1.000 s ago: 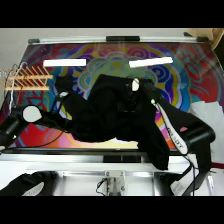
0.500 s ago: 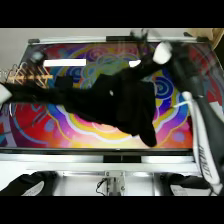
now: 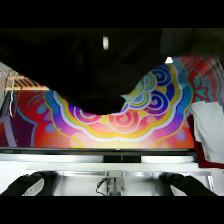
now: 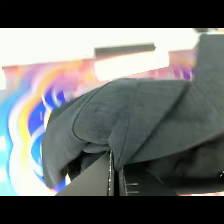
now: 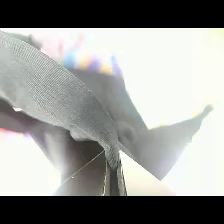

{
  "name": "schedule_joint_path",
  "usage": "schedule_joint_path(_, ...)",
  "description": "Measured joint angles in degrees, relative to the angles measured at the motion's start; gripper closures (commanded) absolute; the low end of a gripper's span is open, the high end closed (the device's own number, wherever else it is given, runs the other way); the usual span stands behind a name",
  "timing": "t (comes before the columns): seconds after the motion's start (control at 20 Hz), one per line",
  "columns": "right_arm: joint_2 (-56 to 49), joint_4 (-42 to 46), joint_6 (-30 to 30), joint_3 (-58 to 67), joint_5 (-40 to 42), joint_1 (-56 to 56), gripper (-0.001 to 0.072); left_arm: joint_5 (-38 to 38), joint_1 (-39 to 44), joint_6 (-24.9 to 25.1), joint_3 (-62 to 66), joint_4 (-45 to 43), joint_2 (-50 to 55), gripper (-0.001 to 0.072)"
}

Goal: Fold the shirts.

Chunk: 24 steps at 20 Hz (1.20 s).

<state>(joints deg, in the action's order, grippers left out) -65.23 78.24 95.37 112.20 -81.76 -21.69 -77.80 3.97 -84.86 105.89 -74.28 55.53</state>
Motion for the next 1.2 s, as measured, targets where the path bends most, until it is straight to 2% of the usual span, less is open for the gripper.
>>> schedule_joint_path(0.15, 0.83, -0.96, 1.79, -8.63, -5.79, 0.00, 0.0638, -5.20, -0.44, -0.24, -9.20, 0.85, -1.31, 0.0643)
schedule_joint_path(0.25, 1.07, -2.25, 1.88, -15.21, -5.75, 0.00, 0.0639, -4.39, -0.61, -0.26, -19.23, 2.45, -3.43, 0.0643)
schedule_joint_path(0.45, 1.33, -3.39, -2.64, -19.32, 0.33, 0.04, 0.0639, 5.38, -0.66, -0.11, -32.85, 11.10, -7.17, 0.0643)
schedule_joint_path(0.65, 1.38, -2.82, -9.35, -12.57, 15.17, 0.07, 0.0639, 20.79, -0.66, 5.86, -30.14, 24.90, -8.28, 0.0643)
schedule_joint_path(0.8, 1.51, -3.54, -12.92, -5.31, 21.49, 0.11, 0.0639, 26.01, -0.72, 10.21, -25.00, 28.79, -8.85, 0.0644)
schedule_joint_path(0.9, 1.64, -4.24, -14.10, -2.27, 18.67, 0.11, 0.0639, 24.13, -0.70, 8.70, -23.28, 24.72, -9.27, 0.0644)
schedule_joint_path(1.0, 0.83, -5.01, -13.66, -0.92, 9.22, 0.09, 0.0639, 17.05, -0.70, 3.13, -24.15, 14.93, -9.51, 0.0644)
schedule_joint_path(1.1, -0.70, -6.32, -11.58, -2.84, -1.86, -0.09, 0.0639, 9.68, -0.72, -1.62, -29.18, 5.42, -10.08, 0.0643)
schedule_joint_path(1.2, -1.86, -6.75, -9.86, -8.39, -7.85, -1.53, 0.0639, 6.12, -0.72, -4.39, -38.16, 1.18, -10.58, 0.0643)
